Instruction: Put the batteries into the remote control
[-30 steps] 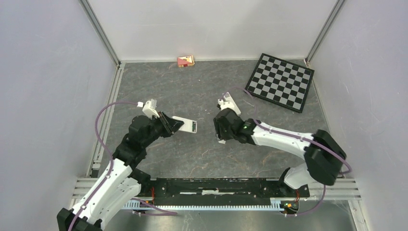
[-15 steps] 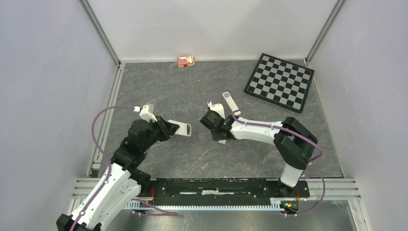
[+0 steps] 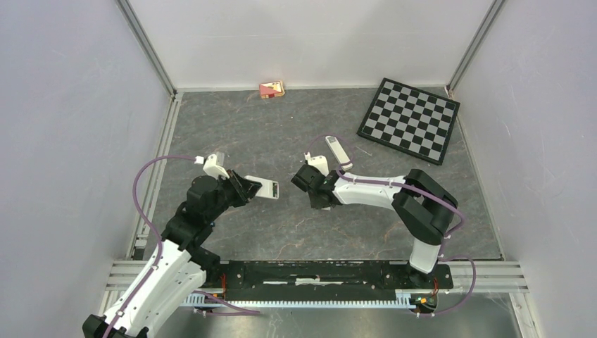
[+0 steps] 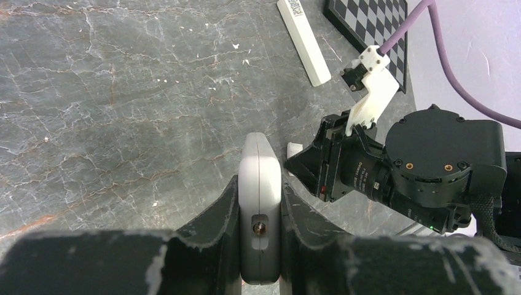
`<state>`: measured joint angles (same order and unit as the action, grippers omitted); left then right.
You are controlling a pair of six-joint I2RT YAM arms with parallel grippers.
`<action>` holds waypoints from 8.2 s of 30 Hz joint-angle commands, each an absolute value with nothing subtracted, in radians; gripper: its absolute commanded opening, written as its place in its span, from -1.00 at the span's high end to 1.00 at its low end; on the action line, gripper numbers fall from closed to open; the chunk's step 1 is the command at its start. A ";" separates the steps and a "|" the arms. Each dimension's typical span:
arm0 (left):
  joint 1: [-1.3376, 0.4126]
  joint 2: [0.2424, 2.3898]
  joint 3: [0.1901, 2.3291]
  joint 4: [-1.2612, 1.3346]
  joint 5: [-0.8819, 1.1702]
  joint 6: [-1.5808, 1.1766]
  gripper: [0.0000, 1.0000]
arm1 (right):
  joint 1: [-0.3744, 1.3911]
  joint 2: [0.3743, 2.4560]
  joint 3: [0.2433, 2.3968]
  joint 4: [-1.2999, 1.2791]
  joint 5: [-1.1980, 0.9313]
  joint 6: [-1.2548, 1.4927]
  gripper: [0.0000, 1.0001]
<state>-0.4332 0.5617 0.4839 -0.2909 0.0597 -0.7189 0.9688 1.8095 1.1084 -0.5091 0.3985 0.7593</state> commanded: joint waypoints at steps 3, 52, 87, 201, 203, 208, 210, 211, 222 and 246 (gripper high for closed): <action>-0.430 0.546 0.487 -0.265 0.053 -0.680 0.96 | 0.967 1.837 1.096 -0.525 0.411 0.793 0.70; -0.406 0.810 0.469 0.437 0.551 -1.395 0.96 | 0.776 1.056 0.539 0.846 -0.273 1.398 1.00; -0.336 0.854 0.431 0.624 0.640 -1.559 0.96 | 0.776 1.050 0.468 0.849 -0.206 1.508 1.00; -0.362 0.873 0.483 0.726 0.798 -1.573 0.96 | 0.842 1.243 0.658 0.651 -0.244 1.224 0.44; -0.366 0.879 0.482 0.726 0.809 -1.563 0.96 | 0.858 1.266 0.679 0.656 -0.242 1.213 0.44; -0.367 0.895 0.496 0.714 0.833 -1.535 0.96 | 0.879 1.284 0.698 0.654 -0.235 1.168 0.41; -0.365 0.904 0.504 0.698 0.837 -1.511 0.96 | 0.879 1.273 0.689 0.648 -0.231 1.144 0.29; -0.366 0.910 0.510 0.683 0.842 -1.497 0.96 | 0.874 1.259 0.681 0.643 -0.230 1.126 0.19; -0.364 0.964 0.575 0.561 0.945 -1.253 0.96 | 0.667 1.013 0.652 0.540 -0.453 0.812 -0.90; -0.363 0.933 0.778 0.186 1.154 -0.729 0.79 | 0.656 1.196 0.820 0.338 -0.973 0.477 -0.05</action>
<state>-0.3603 0.9535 0.7303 0.1864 1.1091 -0.7895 0.6590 1.1629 0.8272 0.1719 -0.9237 0.3679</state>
